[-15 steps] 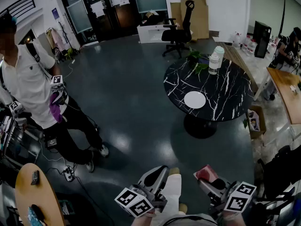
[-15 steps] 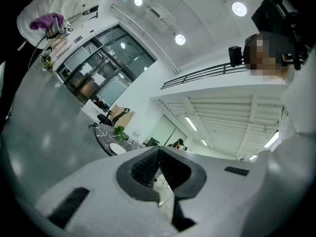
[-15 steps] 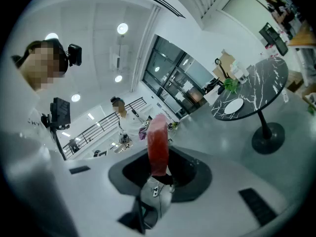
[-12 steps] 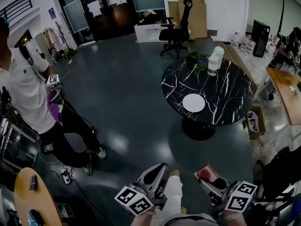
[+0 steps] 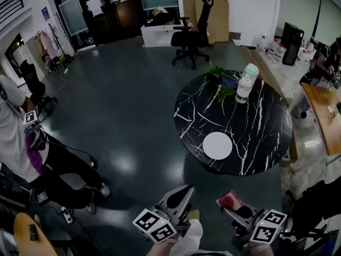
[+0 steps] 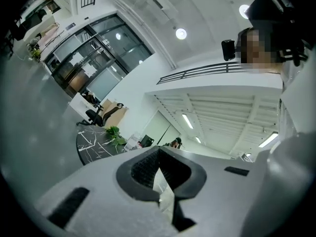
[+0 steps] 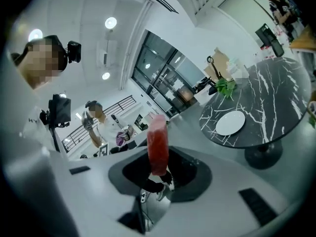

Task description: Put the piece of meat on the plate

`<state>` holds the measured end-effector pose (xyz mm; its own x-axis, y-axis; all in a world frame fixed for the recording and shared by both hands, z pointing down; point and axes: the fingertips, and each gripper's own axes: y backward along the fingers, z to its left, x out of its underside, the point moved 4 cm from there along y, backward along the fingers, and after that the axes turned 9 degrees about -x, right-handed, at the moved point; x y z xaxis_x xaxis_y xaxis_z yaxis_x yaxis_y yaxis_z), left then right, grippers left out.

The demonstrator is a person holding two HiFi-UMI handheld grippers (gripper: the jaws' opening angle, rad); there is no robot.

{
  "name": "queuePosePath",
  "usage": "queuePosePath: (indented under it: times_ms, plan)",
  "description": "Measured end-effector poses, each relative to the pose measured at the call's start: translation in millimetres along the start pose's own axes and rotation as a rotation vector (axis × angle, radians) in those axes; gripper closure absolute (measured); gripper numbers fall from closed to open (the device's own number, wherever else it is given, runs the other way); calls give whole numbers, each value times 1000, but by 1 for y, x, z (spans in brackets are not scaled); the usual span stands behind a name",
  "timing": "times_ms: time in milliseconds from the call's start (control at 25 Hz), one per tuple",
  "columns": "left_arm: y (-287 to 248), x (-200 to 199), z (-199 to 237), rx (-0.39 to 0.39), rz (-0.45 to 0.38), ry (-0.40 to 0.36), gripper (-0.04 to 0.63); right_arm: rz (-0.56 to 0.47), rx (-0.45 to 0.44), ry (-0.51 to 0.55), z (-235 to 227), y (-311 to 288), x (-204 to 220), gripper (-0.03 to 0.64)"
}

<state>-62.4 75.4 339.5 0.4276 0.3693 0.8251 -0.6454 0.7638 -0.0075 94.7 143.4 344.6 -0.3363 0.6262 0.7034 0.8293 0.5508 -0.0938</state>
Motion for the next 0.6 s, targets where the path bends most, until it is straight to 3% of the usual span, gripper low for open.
queuePosePath:
  times_ms: [320, 600]
  plan:
    - [-57, -16, 63, -33, 40, 4, 586, 4, 64, -55, -62, -40, -35, 525]
    - [-99, -1, 89, -38, 80, 16, 586, 23, 99, -77, -108, -56, -53, 525]
